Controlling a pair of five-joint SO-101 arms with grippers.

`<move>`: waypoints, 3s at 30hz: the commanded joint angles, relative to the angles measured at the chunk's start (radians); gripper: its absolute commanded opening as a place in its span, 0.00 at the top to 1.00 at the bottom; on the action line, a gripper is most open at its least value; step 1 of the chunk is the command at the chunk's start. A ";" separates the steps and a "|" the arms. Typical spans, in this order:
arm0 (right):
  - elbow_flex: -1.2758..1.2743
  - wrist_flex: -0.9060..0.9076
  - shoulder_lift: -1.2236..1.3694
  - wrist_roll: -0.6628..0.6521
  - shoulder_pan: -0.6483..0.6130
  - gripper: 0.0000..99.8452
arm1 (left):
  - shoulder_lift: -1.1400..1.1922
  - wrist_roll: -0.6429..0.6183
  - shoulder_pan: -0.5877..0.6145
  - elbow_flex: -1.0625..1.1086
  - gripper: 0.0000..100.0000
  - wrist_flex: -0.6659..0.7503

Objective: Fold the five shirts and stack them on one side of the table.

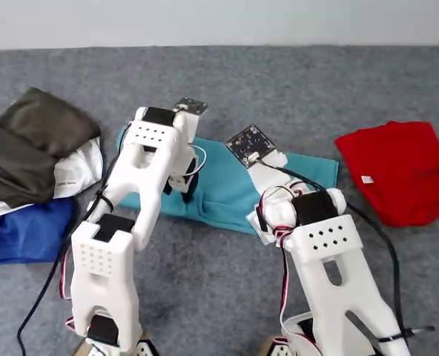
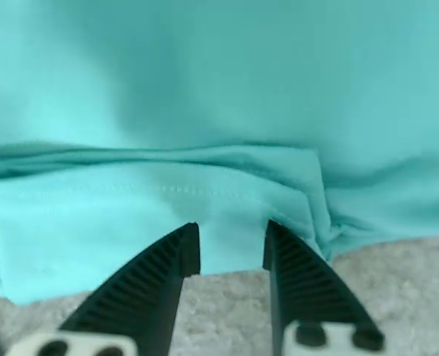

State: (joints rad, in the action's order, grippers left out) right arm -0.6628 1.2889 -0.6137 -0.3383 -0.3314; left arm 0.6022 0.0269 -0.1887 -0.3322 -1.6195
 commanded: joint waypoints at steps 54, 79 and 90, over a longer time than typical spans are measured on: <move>0.319 -0.168 0.711 0.069 0.489 0.77 | -1.444 0.121 0.166 0.789 0.85 -0.132; 0.568 -0.038 1.044 0.068 0.314 0.99 | -1.452 0.110 0.164 0.819 0.85 -0.132; 0.741 0.300 1.044 0.000 0.360 0.99 | -1.456 0.110 0.164 0.846 0.85 -0.132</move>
State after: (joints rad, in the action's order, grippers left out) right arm 0.0153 1.5021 0.4434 -0.2954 0.0031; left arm -0.8401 0.1465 -0.0261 0.5117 -1.7407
